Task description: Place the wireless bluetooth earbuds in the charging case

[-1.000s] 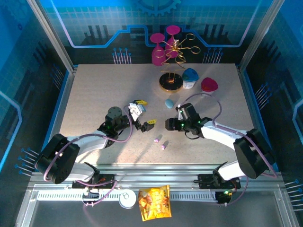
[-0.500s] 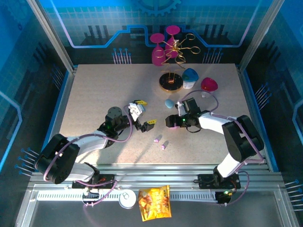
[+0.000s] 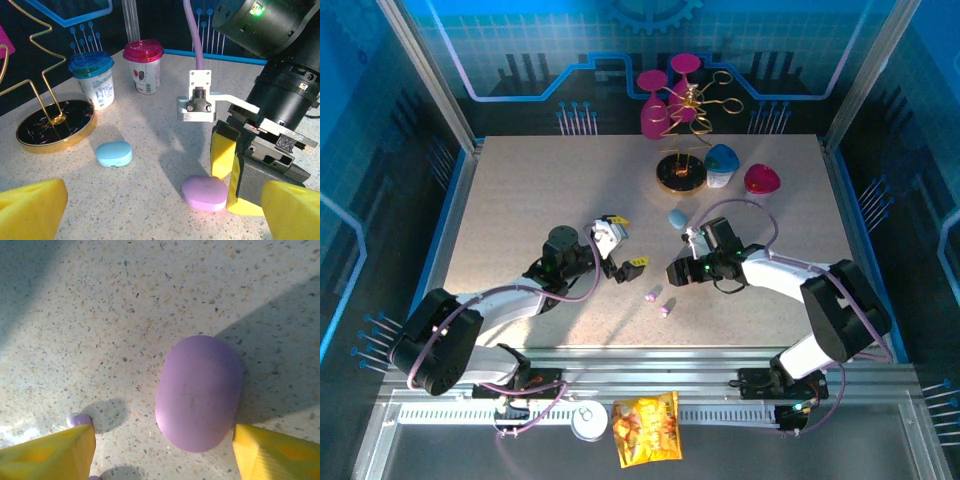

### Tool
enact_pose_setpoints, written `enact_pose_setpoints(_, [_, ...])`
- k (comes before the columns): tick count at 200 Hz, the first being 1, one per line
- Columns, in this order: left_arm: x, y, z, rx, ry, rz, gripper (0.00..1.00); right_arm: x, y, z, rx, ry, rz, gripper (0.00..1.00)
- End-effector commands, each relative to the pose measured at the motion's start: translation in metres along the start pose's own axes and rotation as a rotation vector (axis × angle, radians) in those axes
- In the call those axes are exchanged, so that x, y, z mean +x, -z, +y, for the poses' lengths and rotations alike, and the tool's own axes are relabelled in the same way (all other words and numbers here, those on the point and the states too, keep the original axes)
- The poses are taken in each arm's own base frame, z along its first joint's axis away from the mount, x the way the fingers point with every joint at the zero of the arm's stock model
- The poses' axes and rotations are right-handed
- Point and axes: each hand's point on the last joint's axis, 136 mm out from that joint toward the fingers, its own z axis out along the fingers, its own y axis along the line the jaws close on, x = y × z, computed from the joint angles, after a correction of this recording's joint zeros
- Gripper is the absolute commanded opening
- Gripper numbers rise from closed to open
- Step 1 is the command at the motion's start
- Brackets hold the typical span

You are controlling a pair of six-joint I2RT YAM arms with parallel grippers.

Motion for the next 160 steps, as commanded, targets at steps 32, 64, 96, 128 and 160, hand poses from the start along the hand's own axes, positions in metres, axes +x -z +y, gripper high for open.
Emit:
enact_pose_setpoints(32, [-0.01, 0.0, -0.002, 0.012, -0.019, -0.018, 1.0, -0.015, -0.006, -0.012, 0.232, 0.159, 0.042, 0.74])
enact_pose_setpoints(64, [-0.009, 0.004, -0.002, 0.0, -0.024, -0.012, 0.99, -0.012, -0.016, -0.014, 0.337, 0.187, 0.07, 0.73])
enact_pose_setpoints(96, [-0.009, 0.003, -0.001, 0.001, -0.031, -0.006, 0.99, -0.002, -0.027, -0.017, 0.369, 0.171, 0.094, 0.68])
enact_pose_setpoints(128, [-0.01, 0.0, -0.001, 0.007, -0.033, -0.006, 0.99, 0.002, -0.031, -0.019, 0.389, 0.171, 0.105, 0.51])
enact_pose_setpoints(160, [-0.011, -0.001, 0.0, 0.009, -0.027, -0.008, 0.99, -0.004, -0.022, -0.017, 0.395, 0.198, 0.083, 0.33])
